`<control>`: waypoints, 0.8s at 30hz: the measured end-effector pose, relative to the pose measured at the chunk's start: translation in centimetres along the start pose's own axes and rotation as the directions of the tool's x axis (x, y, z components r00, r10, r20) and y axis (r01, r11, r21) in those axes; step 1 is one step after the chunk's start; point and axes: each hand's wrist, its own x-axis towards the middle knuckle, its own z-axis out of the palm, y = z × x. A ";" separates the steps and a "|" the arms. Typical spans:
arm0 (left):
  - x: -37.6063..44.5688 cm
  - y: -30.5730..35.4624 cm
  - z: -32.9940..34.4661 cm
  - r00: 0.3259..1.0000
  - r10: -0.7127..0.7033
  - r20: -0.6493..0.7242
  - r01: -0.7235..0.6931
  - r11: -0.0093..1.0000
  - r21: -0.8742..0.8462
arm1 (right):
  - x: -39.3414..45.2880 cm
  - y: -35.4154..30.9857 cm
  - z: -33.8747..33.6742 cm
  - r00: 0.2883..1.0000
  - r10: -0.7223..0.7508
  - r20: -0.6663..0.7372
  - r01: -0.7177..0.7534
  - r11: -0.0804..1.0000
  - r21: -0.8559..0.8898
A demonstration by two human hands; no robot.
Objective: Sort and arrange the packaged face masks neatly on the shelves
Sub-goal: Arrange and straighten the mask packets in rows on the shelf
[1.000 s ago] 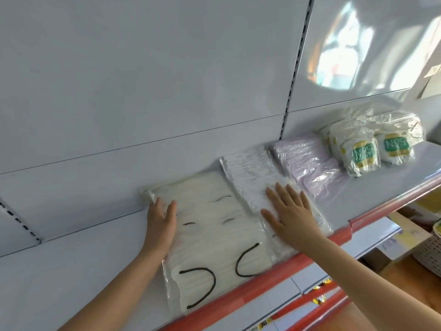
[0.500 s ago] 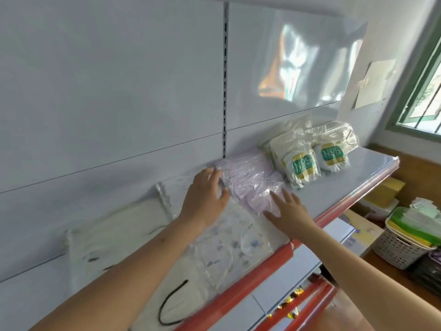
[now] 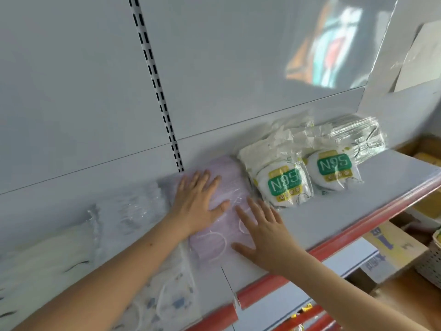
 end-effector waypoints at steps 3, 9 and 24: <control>1.2 -0.5 -0.8 0.995 -0.077 -0.056 0.078 0.997 0.024 | 1.4 0.3 0.7 0.999 -0.020 -0.030 0.018 0.999 -0.048; 0.9 0.2 -0.3 0.992 -0.114 0.060 0.108 0.989 0.103 | 2.9 -0.1 1.5 0.992 0.025 -0.120 -0.037 0.994 -0.099; 3.9 0.4 -3.2 0.939 -0.108 0.326 0.146 0.985 -0.094 | 5.3 -2.6 -1.0 0.953 0.244 -0.178 -0.232 0.969 0.084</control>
